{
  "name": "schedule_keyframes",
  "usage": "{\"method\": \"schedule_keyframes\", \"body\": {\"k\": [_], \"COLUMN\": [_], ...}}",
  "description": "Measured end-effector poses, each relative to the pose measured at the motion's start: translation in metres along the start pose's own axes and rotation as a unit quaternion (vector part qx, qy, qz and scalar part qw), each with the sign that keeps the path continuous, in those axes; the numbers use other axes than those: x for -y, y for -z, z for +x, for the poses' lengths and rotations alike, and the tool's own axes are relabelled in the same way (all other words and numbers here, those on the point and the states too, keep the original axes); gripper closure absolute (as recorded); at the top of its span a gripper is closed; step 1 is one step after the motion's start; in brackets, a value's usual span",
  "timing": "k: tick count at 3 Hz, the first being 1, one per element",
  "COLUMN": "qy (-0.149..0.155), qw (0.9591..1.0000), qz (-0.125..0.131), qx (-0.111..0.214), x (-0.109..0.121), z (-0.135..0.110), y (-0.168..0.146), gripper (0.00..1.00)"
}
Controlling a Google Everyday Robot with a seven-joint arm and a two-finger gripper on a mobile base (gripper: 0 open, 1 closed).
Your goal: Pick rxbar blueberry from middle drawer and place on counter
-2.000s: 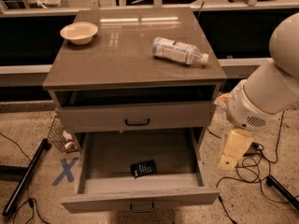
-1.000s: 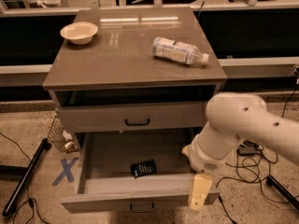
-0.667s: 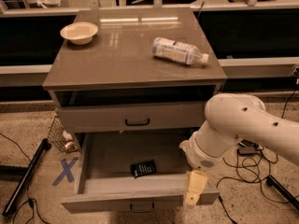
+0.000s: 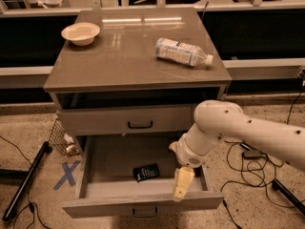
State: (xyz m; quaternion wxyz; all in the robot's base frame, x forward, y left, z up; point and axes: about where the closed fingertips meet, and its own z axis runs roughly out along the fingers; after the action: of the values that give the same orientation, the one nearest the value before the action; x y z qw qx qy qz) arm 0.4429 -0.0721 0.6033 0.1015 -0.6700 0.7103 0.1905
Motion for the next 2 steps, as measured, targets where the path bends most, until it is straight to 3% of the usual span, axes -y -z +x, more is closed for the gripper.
{"method": "schedule_keyframes", "body": {"k": [1, 2], "qy": [-0.003, 0.024], "qw": [0.9985, 0.997], "qz": [0.026, 0.035], "qx": [0.047, 0.065], "x": [0.038, 0.051], "z": [-0.003, -0.009], "y": [-0.04, -0.056], "gripper": [0.0, 0.0]}}
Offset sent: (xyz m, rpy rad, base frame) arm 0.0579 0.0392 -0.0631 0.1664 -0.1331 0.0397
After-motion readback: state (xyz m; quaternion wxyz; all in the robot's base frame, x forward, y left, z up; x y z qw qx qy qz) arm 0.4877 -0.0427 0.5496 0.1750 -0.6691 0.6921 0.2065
